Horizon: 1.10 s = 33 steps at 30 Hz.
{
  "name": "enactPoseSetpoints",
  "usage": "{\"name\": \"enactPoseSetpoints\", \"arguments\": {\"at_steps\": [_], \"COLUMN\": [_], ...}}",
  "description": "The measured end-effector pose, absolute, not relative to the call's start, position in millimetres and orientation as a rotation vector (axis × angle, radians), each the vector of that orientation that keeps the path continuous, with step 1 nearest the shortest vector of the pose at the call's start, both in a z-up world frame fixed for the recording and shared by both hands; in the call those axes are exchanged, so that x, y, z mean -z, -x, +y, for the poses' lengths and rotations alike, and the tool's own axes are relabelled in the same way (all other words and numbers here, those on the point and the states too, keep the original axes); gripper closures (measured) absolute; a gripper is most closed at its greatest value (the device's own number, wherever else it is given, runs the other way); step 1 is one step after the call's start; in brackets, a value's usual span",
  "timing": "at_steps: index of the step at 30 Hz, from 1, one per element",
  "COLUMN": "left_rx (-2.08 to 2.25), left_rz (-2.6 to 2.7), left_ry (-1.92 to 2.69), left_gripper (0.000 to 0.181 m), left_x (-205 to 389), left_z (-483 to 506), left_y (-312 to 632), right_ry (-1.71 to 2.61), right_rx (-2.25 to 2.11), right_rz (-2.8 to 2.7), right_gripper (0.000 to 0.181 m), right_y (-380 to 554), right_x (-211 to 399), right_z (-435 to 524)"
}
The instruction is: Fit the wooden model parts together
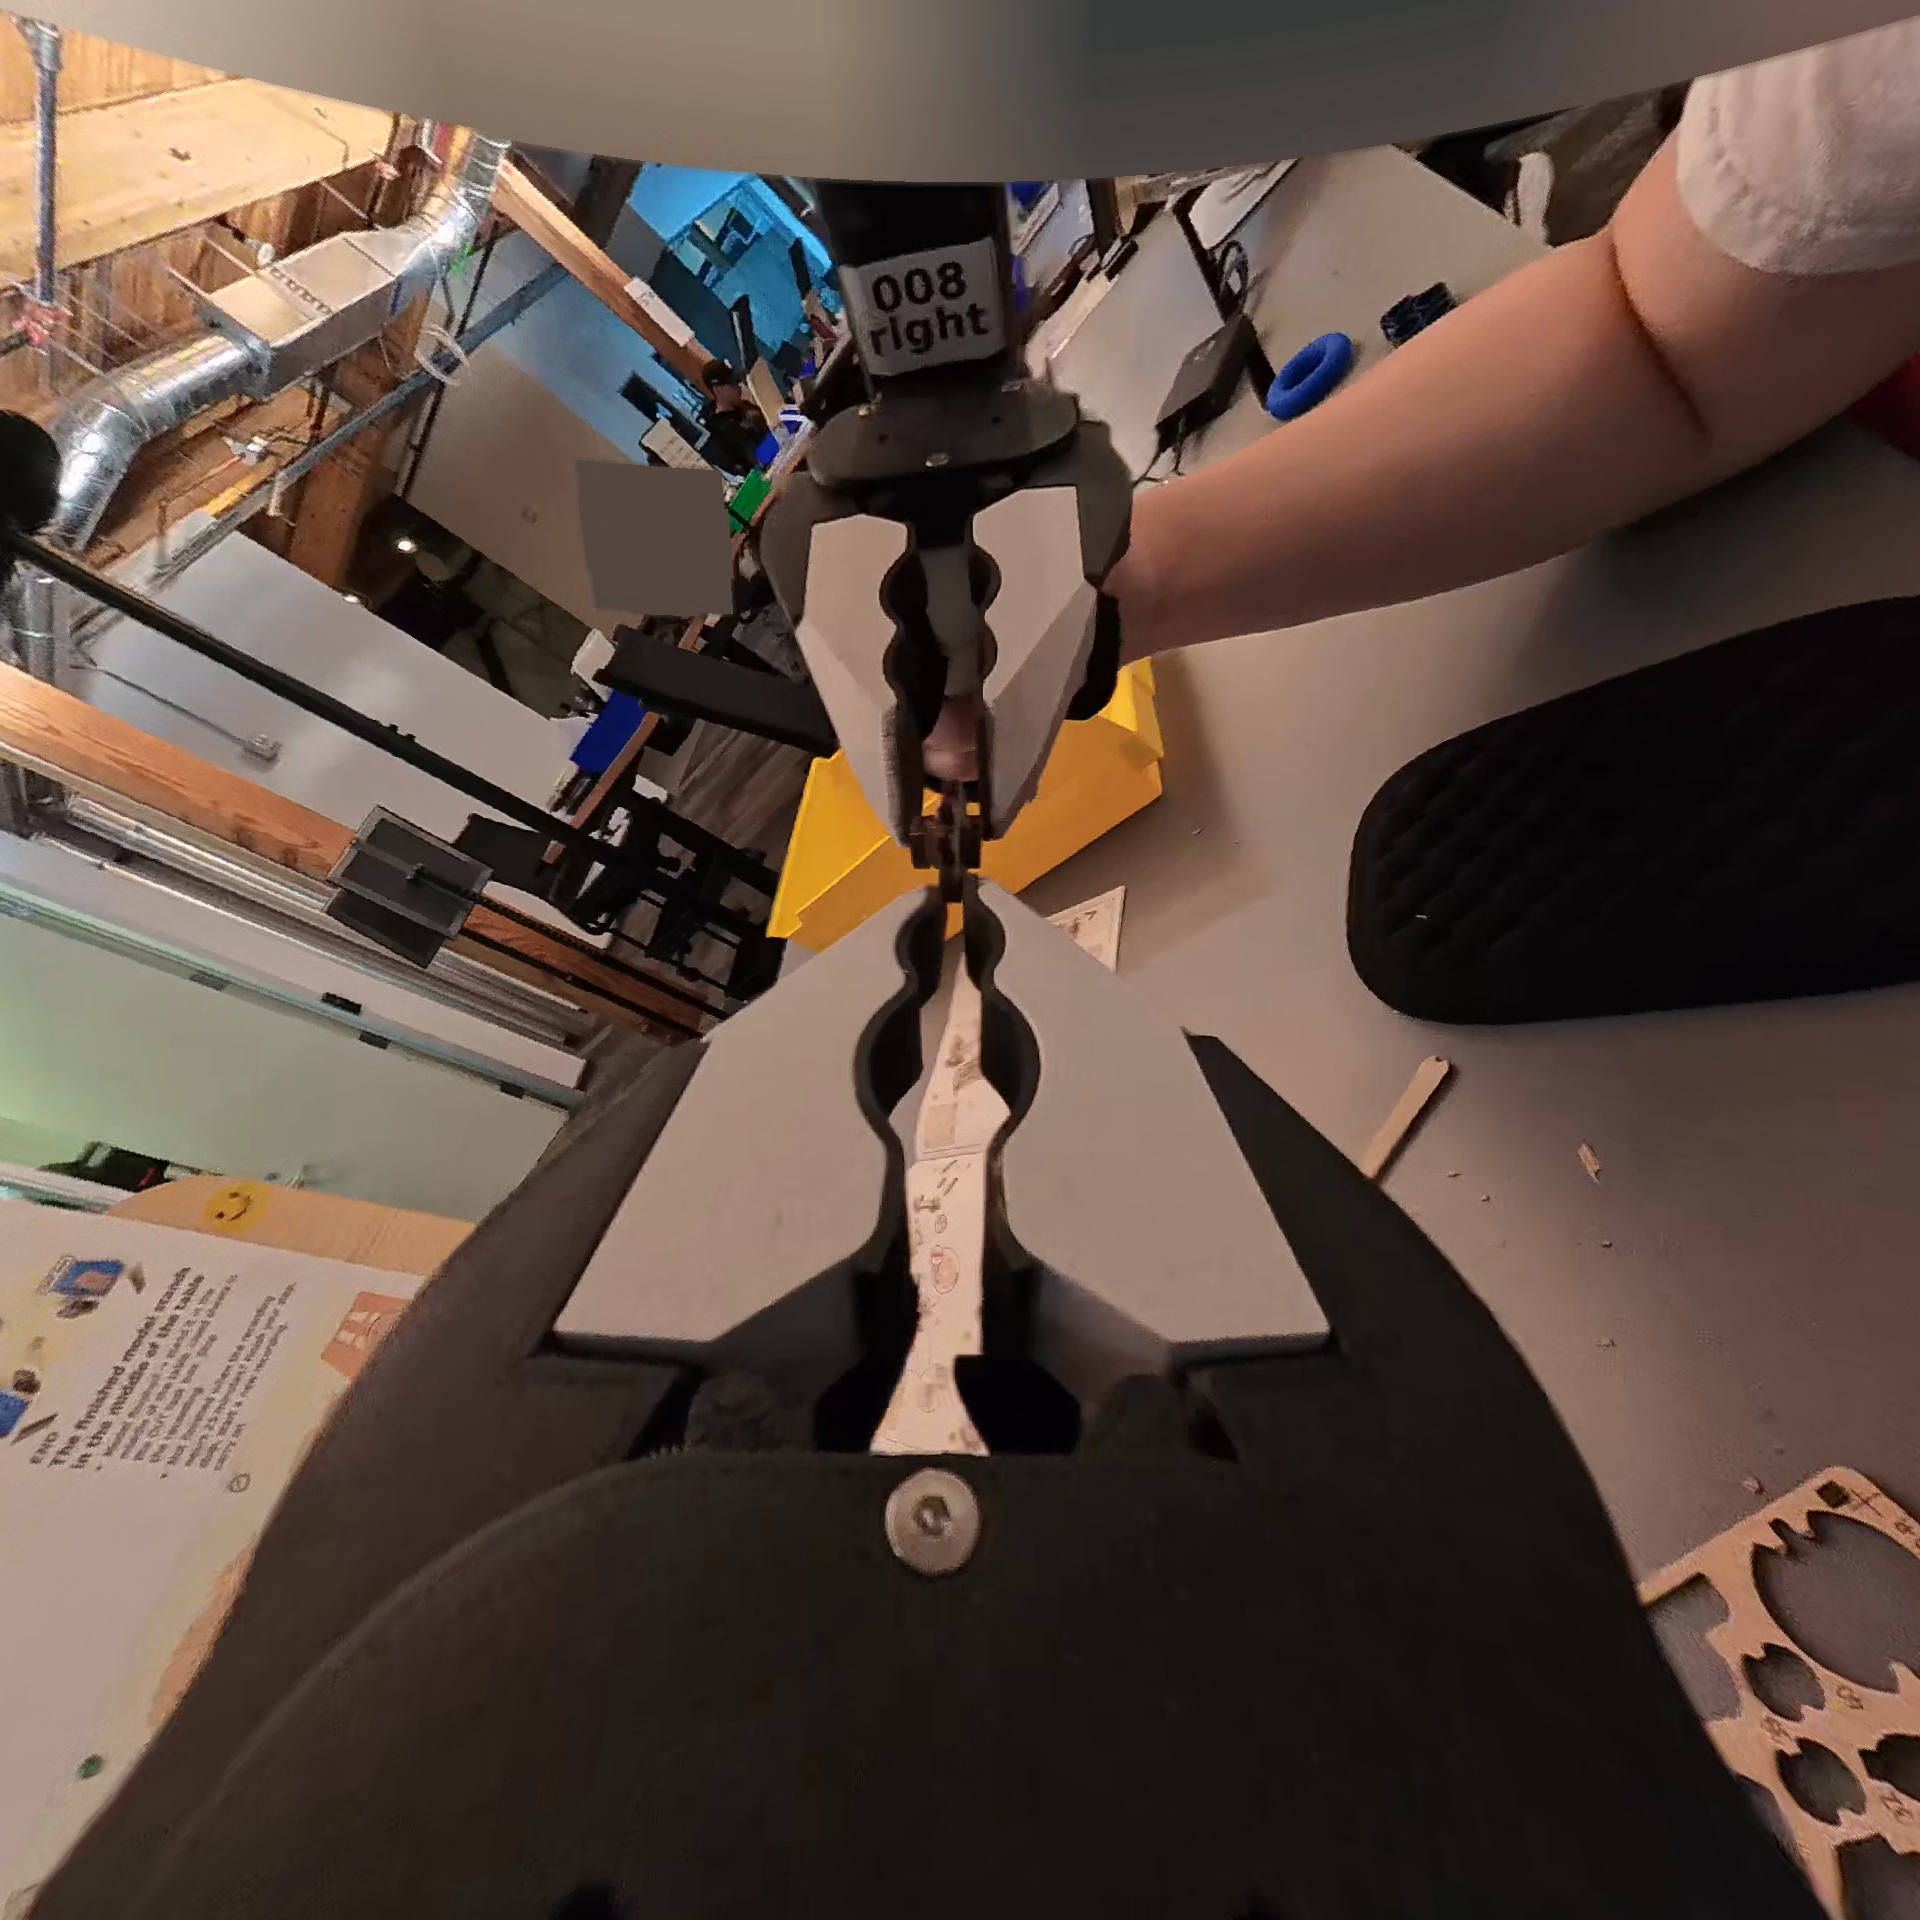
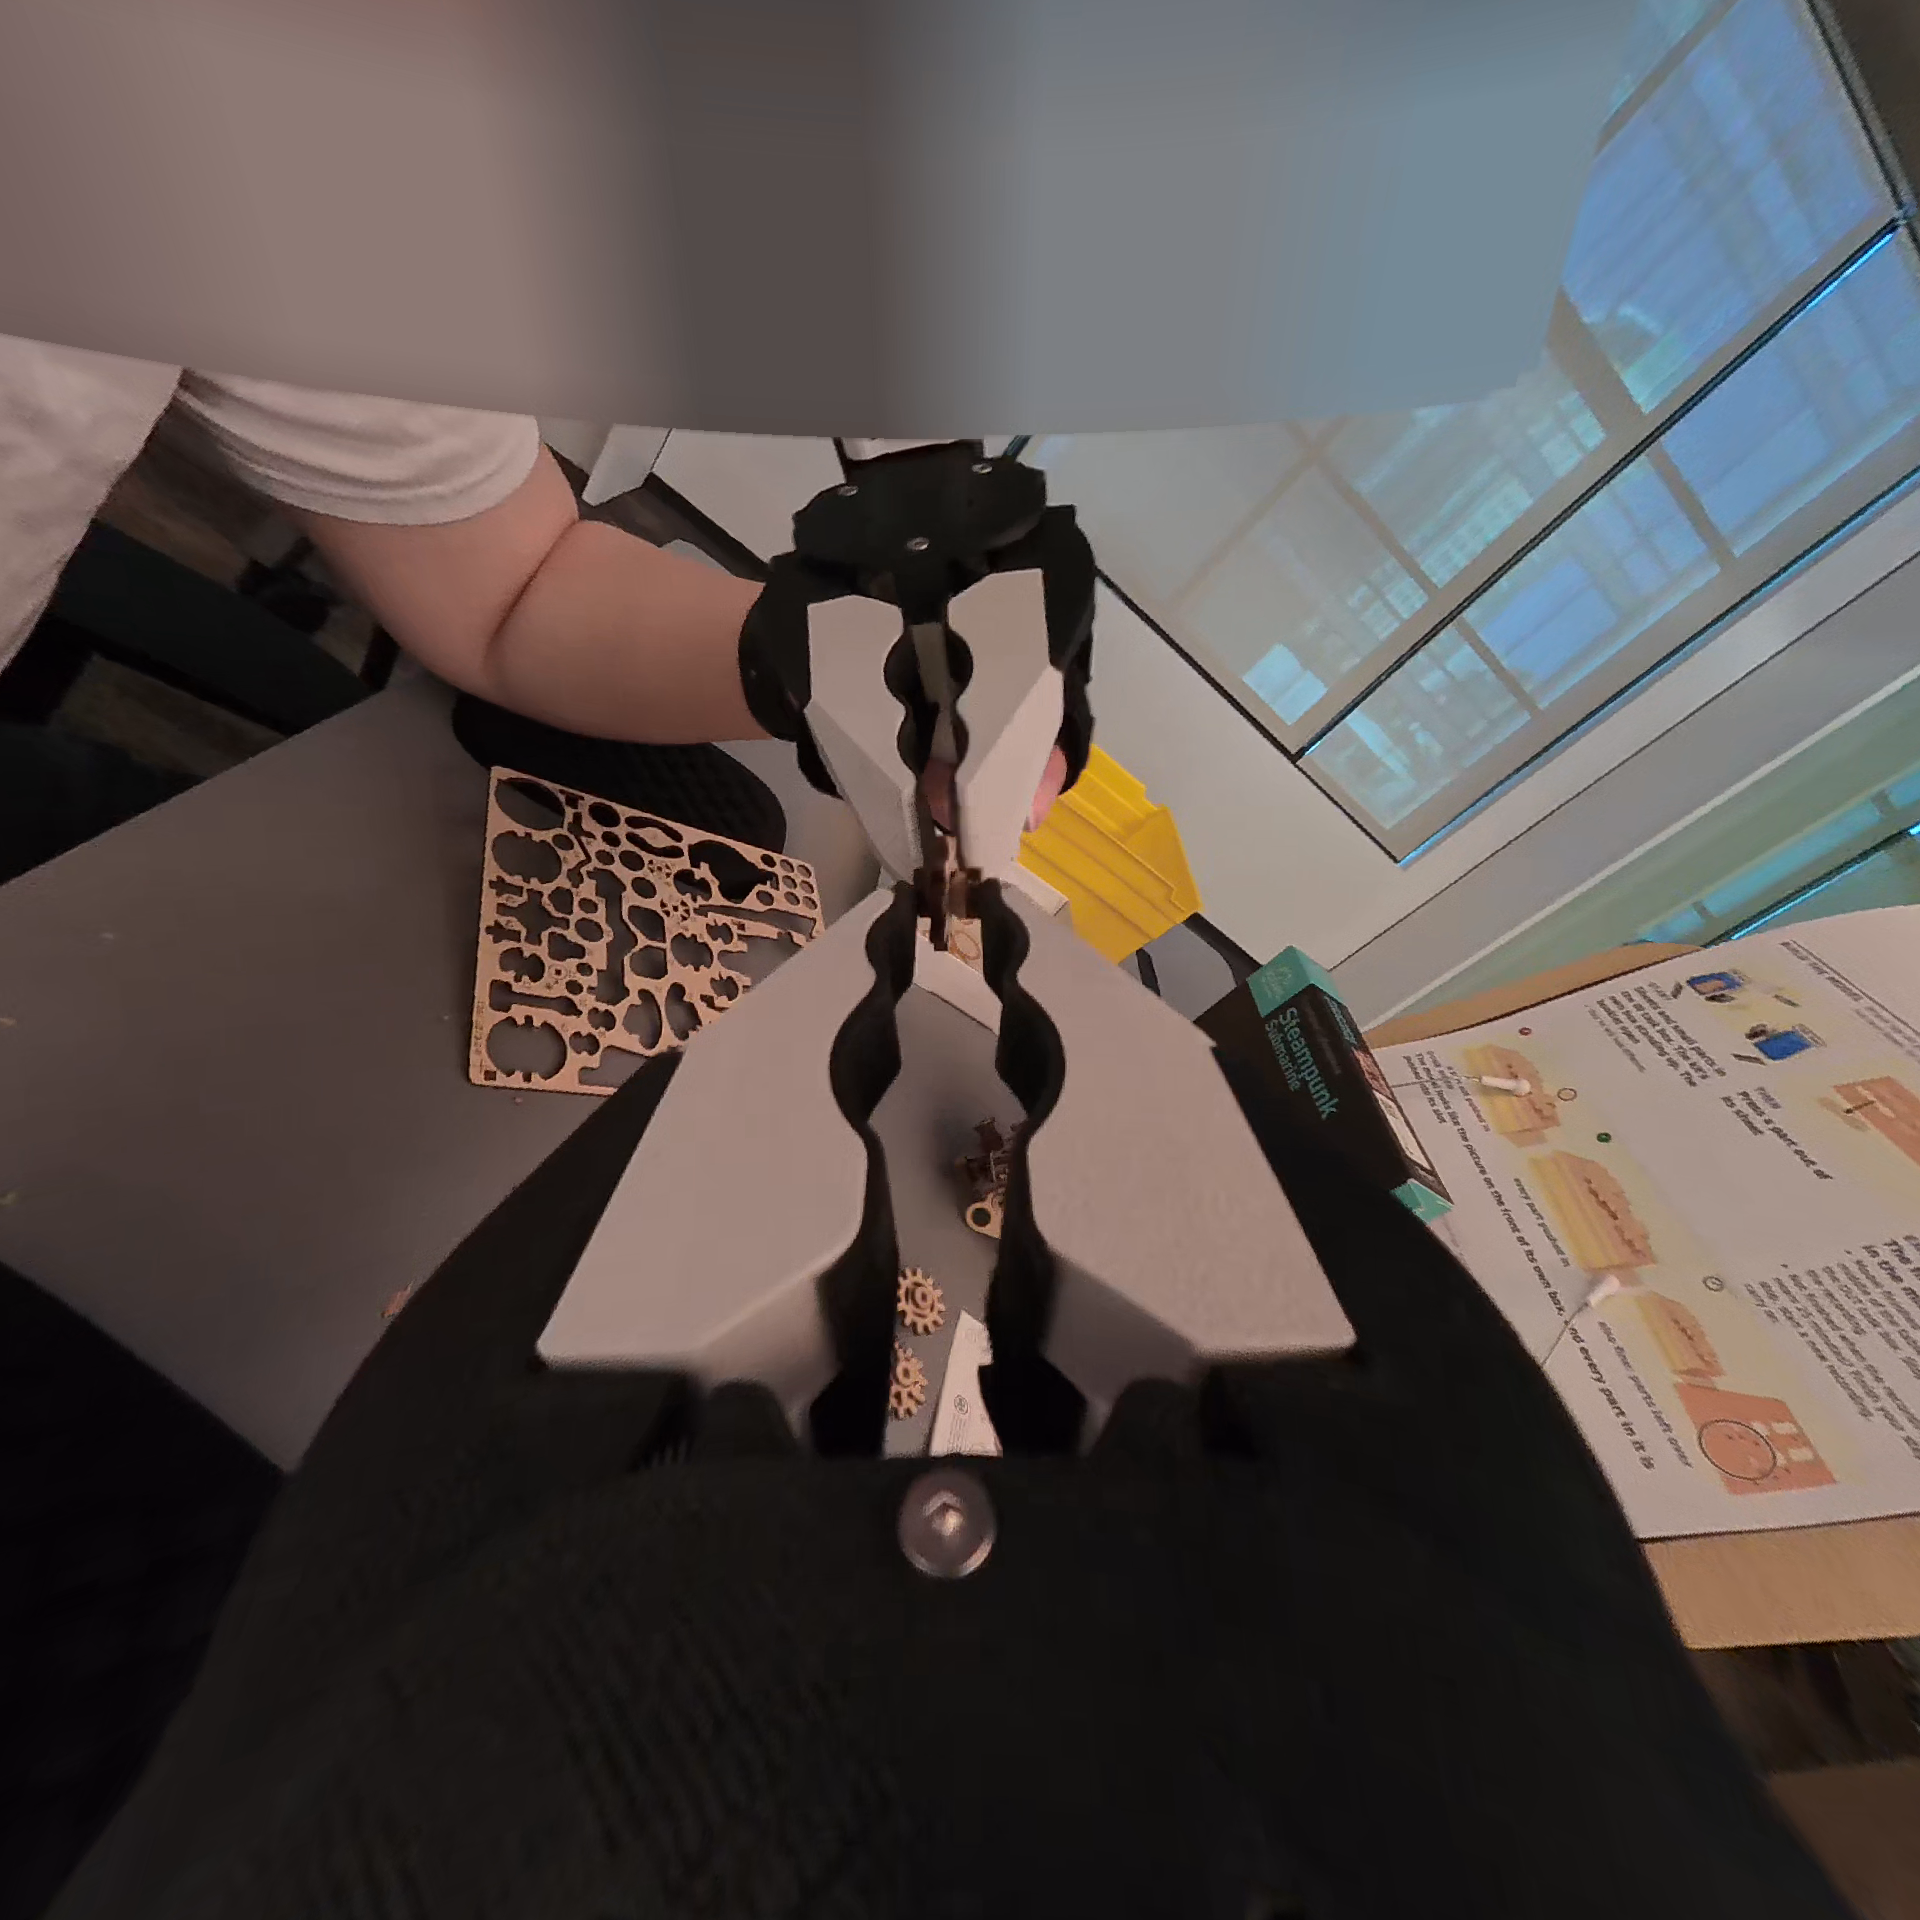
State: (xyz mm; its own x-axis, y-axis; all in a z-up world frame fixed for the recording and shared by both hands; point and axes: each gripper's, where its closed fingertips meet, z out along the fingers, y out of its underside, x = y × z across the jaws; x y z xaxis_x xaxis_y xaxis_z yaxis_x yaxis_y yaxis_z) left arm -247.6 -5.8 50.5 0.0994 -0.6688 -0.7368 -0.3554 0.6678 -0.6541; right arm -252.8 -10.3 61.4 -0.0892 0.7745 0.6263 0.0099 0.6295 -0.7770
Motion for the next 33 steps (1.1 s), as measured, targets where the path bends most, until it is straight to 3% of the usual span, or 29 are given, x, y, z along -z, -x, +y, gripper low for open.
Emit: {"name": "enactPoseSetpoints", "arguments": {"at_steps": [8,13,33], "left_rx": [-0.056,-0.073,-0.031], "left_rz": [1.552,1.573,1.615], "left_ry": [0.888,0.946,1.041], "left_gripper": [0.181,0.181,0.18], "left_x": [-38,-31,-17], "left_z": [15,21,26], "left_y": [251,253,254], "right_ry": [0.781,0.799,0.948], "right_rx": [-0.451,-0.214,-0.234], "right_rz": [-1.594,-1.652,-1.689], "right_gripper": [0.159,0.168,0.17], "right_y": [260,263,262], "right_x": [-49,-40,-25], "right_z": [8,12,25]}}
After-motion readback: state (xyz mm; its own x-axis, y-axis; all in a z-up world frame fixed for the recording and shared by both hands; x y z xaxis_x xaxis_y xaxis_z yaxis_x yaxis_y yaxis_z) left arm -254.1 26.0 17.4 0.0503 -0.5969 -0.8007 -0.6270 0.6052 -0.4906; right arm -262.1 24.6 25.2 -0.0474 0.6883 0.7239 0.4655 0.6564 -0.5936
